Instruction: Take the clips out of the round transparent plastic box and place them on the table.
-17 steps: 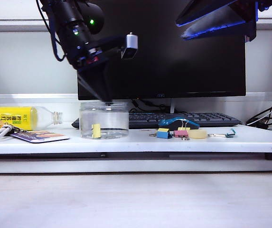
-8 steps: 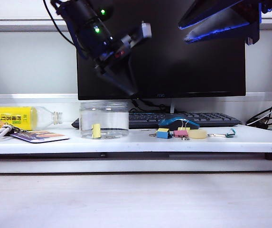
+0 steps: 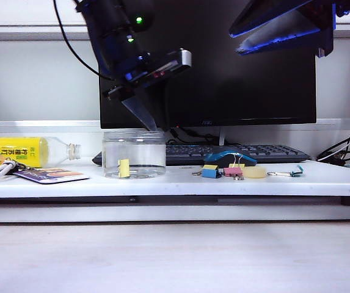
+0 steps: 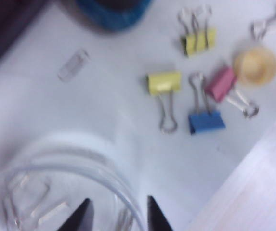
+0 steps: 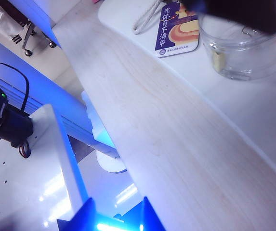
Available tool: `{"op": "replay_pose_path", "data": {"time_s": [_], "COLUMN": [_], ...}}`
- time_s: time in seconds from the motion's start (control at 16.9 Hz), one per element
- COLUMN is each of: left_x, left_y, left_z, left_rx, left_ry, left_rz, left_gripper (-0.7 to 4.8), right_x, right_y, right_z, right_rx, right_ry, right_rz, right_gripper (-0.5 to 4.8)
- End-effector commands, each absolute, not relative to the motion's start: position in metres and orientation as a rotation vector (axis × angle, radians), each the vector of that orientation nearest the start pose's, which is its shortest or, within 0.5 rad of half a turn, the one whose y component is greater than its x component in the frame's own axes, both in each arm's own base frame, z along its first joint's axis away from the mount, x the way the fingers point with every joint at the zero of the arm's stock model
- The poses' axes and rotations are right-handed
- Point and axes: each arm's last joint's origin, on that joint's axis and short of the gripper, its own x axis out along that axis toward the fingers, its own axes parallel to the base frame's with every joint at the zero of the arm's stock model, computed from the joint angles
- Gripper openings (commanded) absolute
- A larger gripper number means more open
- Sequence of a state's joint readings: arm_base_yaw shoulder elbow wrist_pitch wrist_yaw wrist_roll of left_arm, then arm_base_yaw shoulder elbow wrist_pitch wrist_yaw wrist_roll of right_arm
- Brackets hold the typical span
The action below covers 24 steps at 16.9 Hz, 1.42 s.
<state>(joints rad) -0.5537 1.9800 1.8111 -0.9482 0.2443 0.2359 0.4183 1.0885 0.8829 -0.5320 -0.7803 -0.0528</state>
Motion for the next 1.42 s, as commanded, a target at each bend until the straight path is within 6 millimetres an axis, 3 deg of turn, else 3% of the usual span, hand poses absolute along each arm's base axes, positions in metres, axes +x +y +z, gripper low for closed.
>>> {"op": "replay_pose_path", "data": {"time_s": [0.06,0.24,0.47,0.83,1.18,1.24,1.36,1.42], "left_x": [0.337,0.330,0.333,0.338,0.334,0.333,0.332,0.332], "left_y": [-0.240,-0.249,-0.250,-0.257,-0.257,-0.257,-0.256,-0.256], "left_z": [0.278,0.278,0.279,0.283,0.282,0.281,0.281,0.281], "left_rx": [0.550,0.625,0.584,0.398,0.356,0.354,0.357,0.362], "left_ry": [1.066,1.048,1.023,0.979,1.033,1.042,1.055,1.055], "left_rz": [-0.701,-0.624,-0.608,-0.628,-0.679,-0.690,-0.698,-0.701], "left_gripper": [1.58,1.59,0.21,0.20,0.23,0.32,2.10,2.16], "right_x": [0.188,0.188,0.188,0.187,0.187,0.187,0.187,0.187], "right_y": [0.106,0.106,0.106,0.106,0.106,0.106,0.106,0.106], "right_z": [0.289,0.289,0.289,0.288,0.287,0.287,0.287,0.287], "right_rx": [0.091,0.092,0.092,0.095,0.078,0.075,0.071,0.072], "right_ry": [0.718,0.718,0.721,0.735,0.732,0.729,0.726,0.726], "right_rz": [1.168,1.168,1.168,1.167,1.175,1.176,1.177,1.176], "right_gripper": [1.26,1.26,1.26,1.26,1.26,1.26,1.26,1.26]}}
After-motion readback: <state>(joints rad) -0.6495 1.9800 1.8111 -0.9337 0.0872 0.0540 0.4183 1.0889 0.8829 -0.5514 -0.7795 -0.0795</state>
